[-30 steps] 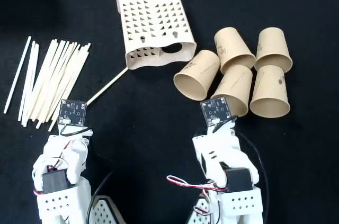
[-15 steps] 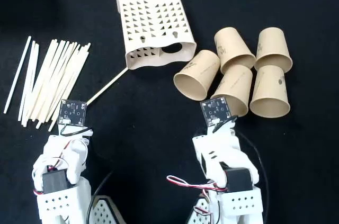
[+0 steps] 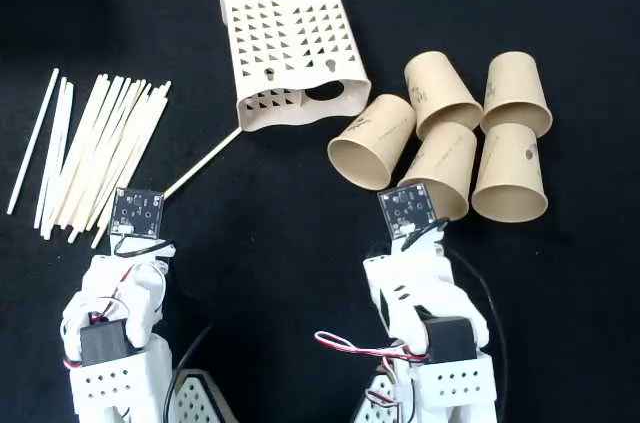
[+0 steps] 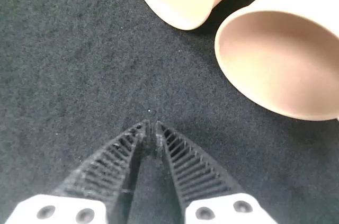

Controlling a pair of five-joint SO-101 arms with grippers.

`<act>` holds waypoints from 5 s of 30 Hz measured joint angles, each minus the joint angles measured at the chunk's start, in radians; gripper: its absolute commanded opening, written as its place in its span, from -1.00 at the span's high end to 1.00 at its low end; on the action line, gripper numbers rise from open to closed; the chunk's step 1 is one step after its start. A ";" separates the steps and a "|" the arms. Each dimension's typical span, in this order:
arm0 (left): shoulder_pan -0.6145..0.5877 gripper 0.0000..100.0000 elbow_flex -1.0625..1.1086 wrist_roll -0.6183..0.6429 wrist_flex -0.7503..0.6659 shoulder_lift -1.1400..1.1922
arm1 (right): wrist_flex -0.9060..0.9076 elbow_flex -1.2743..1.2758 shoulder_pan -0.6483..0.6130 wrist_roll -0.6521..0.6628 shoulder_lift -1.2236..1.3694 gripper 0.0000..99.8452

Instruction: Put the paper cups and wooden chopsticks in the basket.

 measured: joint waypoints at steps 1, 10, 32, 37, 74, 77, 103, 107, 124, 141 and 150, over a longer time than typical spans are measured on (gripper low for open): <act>0.000 0.94 0.000 0.000 0.000 0.000 | 0.000 0.000 0.000 0.000 0.000 0.97; 0.000 0.94 0.000 0.000 0.000 0.000 | 0.000 0.000 0.000 0.000 0.000 0.97; 0.000 0.94 0.000 0.000 0.000 0.000 | 0.000 0.000 0.000 0.000 0.000 0.97; 0.000 0.94 0.000 0.000 0.000 0.000 | 0.017 0.000 0.000 0.000 0.000 0.97; 0.402 0.54 -0.962 0.457 -1.046 1.840 | 0.132 0.000 0.000 0.000 0.000 0.97; 0.402 0.56 -1.071 0.457 -1.062 1.973 | 0.132 0.000 0.000 0.000 0.000 0.97; 0.358 0.94 -1.379 0.663 -1.068 2.185 | 0.132 0.000 0.000 0.000 0.000 0.97; 0.356 0.94 -1.224 0.667 -1.068 2.001 | 0.132 0.000 0.000 0.000 0.000 0.97; 0.275 0.94 -1.082 0.667 -0.601 1.309 | 0.132 0.000 0.000 0.000 0.000 0.97; 0.181 0.94 -1.626 0.667 -0.339 1.769 | 0.132 0.000 0.000 0.000 0.000 0.97; 0.183 0.94 -2.151 0.669 0.209 2.104 | 0.132 0.000 0.000 0.000 0.000 0.97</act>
